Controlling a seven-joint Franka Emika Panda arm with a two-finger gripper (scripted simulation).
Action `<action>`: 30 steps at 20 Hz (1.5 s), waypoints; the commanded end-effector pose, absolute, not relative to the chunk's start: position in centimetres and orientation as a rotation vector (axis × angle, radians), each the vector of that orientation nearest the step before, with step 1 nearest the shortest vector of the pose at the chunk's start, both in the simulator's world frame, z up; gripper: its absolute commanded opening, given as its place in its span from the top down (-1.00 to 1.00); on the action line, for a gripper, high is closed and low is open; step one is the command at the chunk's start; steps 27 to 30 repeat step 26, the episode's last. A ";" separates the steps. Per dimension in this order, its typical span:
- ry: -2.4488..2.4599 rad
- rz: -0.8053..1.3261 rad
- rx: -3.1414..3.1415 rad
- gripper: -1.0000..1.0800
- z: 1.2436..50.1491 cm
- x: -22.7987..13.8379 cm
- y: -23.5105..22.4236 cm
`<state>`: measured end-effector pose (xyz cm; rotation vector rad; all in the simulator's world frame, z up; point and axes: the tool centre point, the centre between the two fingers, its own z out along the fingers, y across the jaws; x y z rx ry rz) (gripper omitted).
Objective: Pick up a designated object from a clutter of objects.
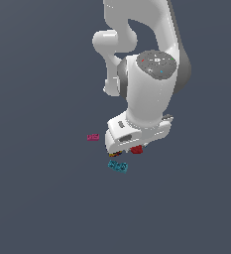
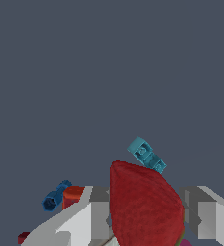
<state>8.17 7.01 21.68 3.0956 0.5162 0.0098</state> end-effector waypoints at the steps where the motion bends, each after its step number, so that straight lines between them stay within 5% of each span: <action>1: 0.515 0.008 3.096 1.00 24.3 8.1 8.8; 14: 0.515 0.002 3.098 1.00 34.8 8.5 16.4; 30: 0.515 0.001 3.099 1.00 37.3 8.8 18.3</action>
